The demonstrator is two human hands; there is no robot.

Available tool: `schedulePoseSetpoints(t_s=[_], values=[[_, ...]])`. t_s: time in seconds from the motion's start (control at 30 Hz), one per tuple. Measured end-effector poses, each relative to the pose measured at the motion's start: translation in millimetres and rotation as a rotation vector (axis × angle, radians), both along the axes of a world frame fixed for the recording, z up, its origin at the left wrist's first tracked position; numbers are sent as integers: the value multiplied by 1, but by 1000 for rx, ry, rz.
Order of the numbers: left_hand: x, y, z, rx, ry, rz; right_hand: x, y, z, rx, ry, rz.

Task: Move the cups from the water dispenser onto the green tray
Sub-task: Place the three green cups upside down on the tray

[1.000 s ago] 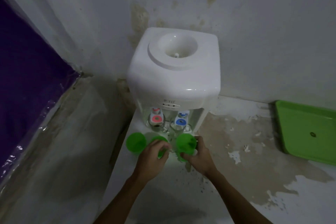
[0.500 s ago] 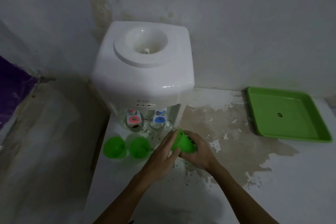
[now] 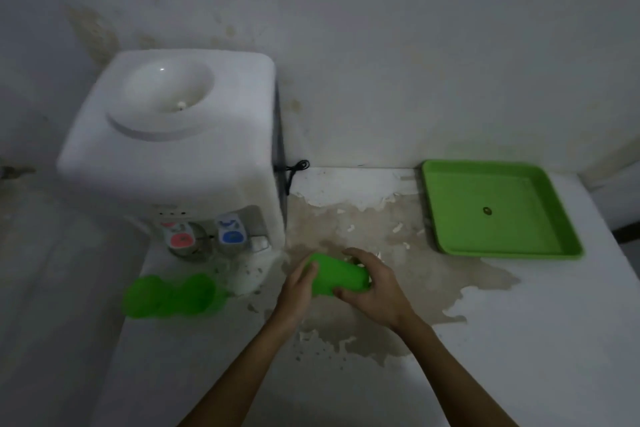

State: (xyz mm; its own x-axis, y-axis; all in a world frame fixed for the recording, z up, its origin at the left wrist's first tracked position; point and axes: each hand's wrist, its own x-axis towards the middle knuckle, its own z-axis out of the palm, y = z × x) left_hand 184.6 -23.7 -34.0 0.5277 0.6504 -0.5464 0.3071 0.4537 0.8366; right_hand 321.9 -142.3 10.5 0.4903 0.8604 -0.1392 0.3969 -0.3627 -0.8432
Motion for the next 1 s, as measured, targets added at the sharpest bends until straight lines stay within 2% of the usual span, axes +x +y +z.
schedulePoseSetpoints(t_s=[0.13,0.3,0.53,0.7,1.0], values=[[51,-24,3,-213,-3,188,44,-30,0,32,88,-91],[125,-63,10,-322,-14,216,107,-66,-3,85,154,-201],[240,-93,23,-327,32,222,200,-95,-5,107,101,-339],[315,-95,27,-304,90,60,271,-93,-10,95,-47,-393],[382,-77,9,-241,101,-62,345,-56,-28,30,-200,-358]])
